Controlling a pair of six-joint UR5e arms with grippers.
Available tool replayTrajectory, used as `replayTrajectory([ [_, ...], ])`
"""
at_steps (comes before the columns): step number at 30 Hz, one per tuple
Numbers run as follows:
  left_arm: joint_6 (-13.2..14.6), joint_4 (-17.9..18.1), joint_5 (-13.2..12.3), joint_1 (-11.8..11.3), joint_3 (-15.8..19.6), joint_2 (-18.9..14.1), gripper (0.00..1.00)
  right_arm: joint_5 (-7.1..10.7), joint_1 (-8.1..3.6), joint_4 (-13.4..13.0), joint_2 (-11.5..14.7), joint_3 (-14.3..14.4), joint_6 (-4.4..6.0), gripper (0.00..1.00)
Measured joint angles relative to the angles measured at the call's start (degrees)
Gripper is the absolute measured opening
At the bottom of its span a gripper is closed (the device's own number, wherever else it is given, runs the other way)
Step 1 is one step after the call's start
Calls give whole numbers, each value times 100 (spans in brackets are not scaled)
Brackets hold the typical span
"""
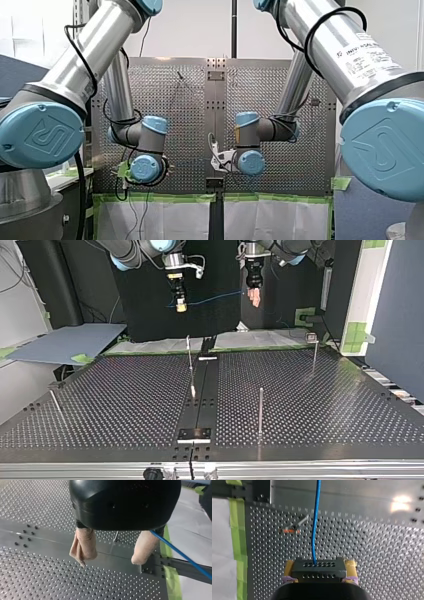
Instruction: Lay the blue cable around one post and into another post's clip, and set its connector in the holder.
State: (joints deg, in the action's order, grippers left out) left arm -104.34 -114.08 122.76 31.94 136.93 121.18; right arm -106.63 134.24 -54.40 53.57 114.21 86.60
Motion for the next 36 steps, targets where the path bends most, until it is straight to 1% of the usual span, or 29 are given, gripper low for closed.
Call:
replayTrajectory([
  [2, -68, 83, 8, -35, 8, -3, 100, -88, -9, 87, 54, -80, 88, 20],
  [3, -77, 110, 22, -55, 10, -31, 100, -144, -10, 148, 102, -119, 149, 20],
  [5, -61, 100, 42, -81, -4, -95, 100, -187, -9, 239, 186, -169, 240, 20],
  [6, -47, 66, 54, -97, -29, -150, 100, -187, -9, 306, 248, -210, 307, 20],
  [7, -36, 31, 64, -111, -57, -196, 100, -181, -9, 354, 295, -243, 352, 20],
  [9, -17, -70, 92, -150, -142, -310, 100, -144, -8, 459, 399, -326, 424, 20],
  [10, -14, -116, 108, -168, -184, -357, 100, -127, -10, 506, 444, -365, 441, 20],
  [14, 1, -302, 106, -297, -364, -548, 100, -85, -48, 710, 648, -560, 452, 20],
  [22, -86, -707, -194, -689, -771, -957, 100, 46, -157, 1132, 1071, -981, 433, 20],
  [28, -113, -1010, -220, -976, -1070, -1257, 100, 123, -212, 1390, 1329, -1238, 429, 20],
  [31, -156, -1169, -198, -1042, -1230, -1417, 100, 139, -244, 1517, 1456, -1366, 411, 20],
  [36, -201, -1423, -140, -1070, -1487, -1672, 100, 168, -282, 1769, 1708, -1617, 357, 20],
])
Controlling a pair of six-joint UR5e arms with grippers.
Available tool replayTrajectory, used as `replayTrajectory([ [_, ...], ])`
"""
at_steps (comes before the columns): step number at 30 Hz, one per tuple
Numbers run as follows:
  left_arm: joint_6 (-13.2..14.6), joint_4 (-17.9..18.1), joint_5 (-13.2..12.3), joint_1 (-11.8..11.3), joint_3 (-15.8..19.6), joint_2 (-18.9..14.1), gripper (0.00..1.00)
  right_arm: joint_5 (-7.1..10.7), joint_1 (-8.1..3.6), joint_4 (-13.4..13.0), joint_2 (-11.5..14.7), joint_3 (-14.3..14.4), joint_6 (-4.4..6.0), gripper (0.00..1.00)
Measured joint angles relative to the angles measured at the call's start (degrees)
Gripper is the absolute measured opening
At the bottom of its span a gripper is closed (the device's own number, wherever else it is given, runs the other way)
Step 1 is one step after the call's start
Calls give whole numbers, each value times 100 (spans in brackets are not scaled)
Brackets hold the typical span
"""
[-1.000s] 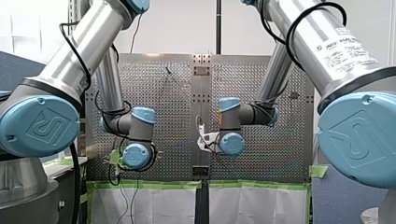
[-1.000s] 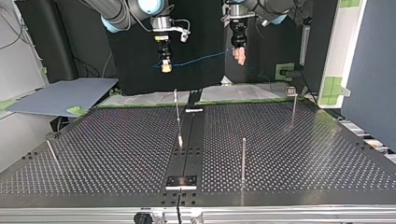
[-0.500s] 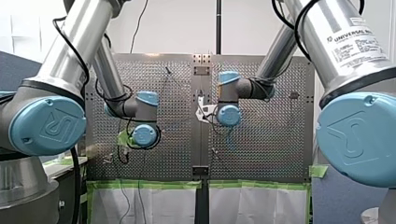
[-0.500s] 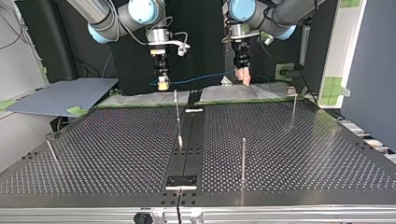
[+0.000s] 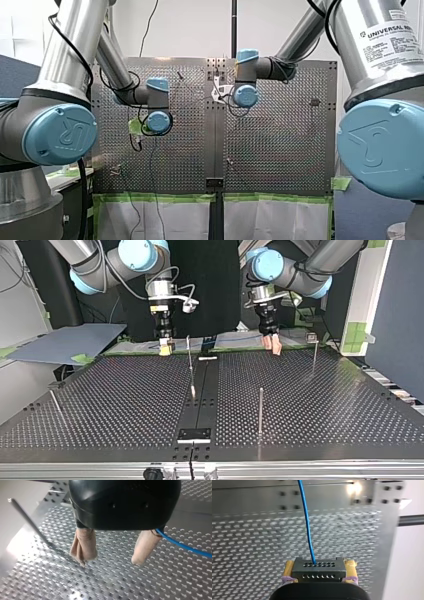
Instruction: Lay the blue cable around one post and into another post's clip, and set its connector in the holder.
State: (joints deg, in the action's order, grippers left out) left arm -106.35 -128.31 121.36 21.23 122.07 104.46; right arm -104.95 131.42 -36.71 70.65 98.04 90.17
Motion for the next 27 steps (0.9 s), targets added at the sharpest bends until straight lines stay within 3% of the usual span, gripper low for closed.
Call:
replayTrajectory([
  [12, -27, -630, 84, -10, -628, -630, 100, 115, 17, 643, 535, -644, -253, 20],
  [18, -12, -982, 76, -20, -980, -982, 100, 216, 37, 995, 549, -995, -445, 20],
  [27, 39, -1431, 4, -95, -1430, -1430, 100, 364, 70, 1468, 419, -1468, -487, 20],
])
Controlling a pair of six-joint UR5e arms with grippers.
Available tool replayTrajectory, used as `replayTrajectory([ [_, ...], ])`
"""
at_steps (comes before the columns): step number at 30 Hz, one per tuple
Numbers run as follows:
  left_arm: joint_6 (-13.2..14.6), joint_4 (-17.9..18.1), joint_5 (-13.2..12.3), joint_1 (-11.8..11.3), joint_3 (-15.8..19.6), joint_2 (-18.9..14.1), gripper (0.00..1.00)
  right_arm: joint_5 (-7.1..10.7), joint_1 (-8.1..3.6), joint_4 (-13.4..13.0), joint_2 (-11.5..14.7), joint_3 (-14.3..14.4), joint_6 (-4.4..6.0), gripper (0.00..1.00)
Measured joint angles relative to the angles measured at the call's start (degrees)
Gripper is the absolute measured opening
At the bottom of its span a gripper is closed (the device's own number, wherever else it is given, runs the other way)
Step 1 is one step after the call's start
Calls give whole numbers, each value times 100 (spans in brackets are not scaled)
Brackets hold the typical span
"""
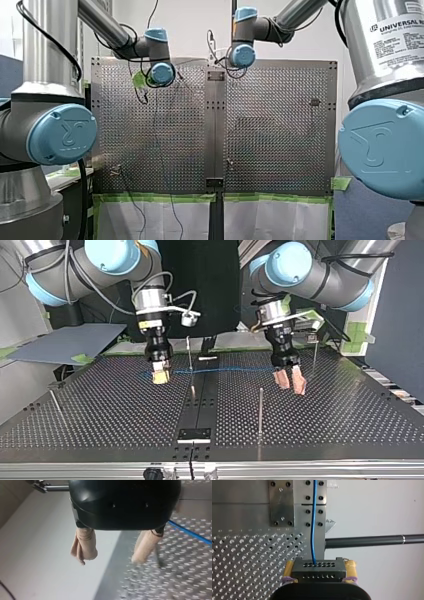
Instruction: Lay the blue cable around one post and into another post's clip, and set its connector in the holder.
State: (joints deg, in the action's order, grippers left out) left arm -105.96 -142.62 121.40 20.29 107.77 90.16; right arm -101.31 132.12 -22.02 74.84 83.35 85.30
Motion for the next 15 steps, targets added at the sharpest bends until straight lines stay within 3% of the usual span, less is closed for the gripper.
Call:
replayTrajectory([
  [10, 162, -527, -111, -163, -526, -518, 100, 45, -15, 454, -320, -454, 24, 20],
  [15, 187, -773, -249, -288, -773, -508, 100, 57, -30, 708, -457, -708, 28, 20],
])
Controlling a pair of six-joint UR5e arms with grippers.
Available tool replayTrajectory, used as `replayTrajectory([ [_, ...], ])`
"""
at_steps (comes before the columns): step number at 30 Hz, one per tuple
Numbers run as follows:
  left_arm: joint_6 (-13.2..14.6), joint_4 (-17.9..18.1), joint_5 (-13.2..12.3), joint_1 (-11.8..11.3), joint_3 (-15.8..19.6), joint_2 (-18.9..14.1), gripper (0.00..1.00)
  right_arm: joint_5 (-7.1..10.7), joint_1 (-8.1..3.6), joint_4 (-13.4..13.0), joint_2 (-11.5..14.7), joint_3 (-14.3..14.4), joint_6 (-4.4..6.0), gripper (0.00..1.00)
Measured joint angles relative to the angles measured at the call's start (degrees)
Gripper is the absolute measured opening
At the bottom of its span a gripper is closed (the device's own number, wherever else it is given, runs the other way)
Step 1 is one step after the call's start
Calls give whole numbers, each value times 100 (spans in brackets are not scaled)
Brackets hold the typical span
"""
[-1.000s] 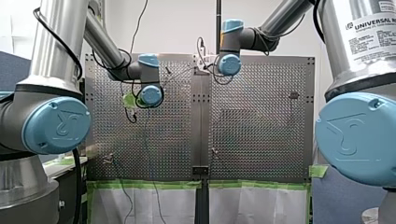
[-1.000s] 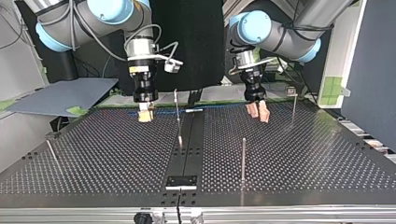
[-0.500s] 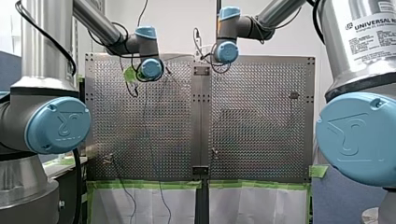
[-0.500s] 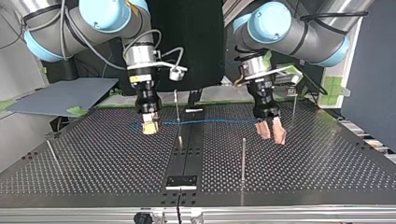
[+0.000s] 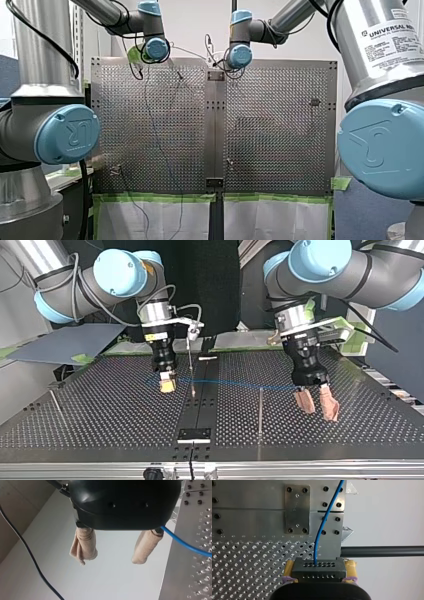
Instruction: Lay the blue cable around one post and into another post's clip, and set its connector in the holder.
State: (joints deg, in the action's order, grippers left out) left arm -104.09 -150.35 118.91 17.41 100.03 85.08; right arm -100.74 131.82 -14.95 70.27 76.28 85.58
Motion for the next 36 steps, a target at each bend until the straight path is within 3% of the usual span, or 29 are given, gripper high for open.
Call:
replayTrajectory([
  [11, 12, -530, -397, -255, -530, 479, 100, 41, -49, 533, -134, -534, 13, 20],
  [20, 3, -963, -723, -639, -961, 711, 100, 150, -76, 944, -369, -944, 10, 20],
  [27, 19, -1357, -1114, -1021, -1177, 941, 100, 174, -198, 1228, -441, -1281, 26, 20],
  [36, 19, -1767, -1547, -1103, -1189, 1172, 100, 155, -374, 1339, -550, -1710, 76, 20],
])
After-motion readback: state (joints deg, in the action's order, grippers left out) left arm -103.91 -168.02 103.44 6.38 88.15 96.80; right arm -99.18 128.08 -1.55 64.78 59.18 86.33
